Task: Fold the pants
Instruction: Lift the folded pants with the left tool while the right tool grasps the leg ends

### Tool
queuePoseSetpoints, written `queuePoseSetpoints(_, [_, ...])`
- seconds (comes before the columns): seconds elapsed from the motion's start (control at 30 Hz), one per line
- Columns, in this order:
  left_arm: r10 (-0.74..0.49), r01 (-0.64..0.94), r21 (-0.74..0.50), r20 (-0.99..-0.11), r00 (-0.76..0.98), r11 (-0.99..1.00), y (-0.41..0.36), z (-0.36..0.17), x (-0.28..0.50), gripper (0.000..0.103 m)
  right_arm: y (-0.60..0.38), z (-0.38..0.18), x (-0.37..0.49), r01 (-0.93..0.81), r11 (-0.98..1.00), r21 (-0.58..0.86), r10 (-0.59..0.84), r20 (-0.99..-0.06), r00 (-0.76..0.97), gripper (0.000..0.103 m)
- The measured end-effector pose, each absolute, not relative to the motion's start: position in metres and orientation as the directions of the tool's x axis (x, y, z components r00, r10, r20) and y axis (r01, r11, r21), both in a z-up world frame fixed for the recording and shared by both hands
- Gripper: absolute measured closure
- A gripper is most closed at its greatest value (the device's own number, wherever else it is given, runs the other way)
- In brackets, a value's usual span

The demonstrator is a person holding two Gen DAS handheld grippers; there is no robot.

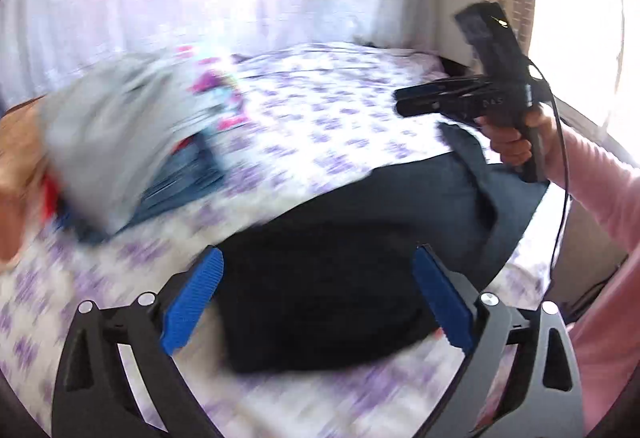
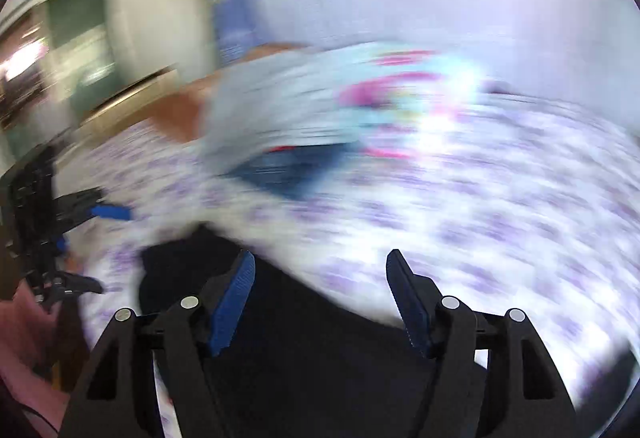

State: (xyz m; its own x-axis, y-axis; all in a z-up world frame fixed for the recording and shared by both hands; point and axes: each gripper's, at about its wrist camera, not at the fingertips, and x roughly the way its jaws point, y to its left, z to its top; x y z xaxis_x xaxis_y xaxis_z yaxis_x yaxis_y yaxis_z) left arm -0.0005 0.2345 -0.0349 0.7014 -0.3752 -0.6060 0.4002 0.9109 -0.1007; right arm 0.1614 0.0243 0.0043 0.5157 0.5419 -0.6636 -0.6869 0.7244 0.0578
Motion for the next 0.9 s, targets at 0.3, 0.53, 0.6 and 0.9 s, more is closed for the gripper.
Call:
queuePoseSetpoints(0.3, [-0.373,0.598,0.018,-0.767,0.522,0.801,0.028,-0.047,0.079,0.009,-0.202,0.023,0.223,-0.038,0.997,-0.065,-0.025,-0.763,0.646,0.031])
queuePoseSetpoints(0.53, [-0.416,0.664,-0.103,-0.846,0.333,0.741,-0.082,-0.094,0.102,0.013,-0.248,-0.062,0.295,0.164,0.980,-0.115,-0.176,-0.885,0.431,0.040])
queuePoseSetpoints(0.6, [-0.434,0.680,-0.140,-0.856,0.283,0.720,-0.099,-0.107,0.107,0.030,-0.243,-0.084,0.317,0.174,0.977,-0.121,-0.180,-0.910,0.375,0.045])
queuePoseSetpoints(0.9, [-0.442,0.662,-0.189,-0.865,0.238,0.725,-0.104,-0.145,0.120,0.069,-0.239,-0.142,0.357,0.232,0.966,-0.113,-0.162,-0.965,0.204,0.068])
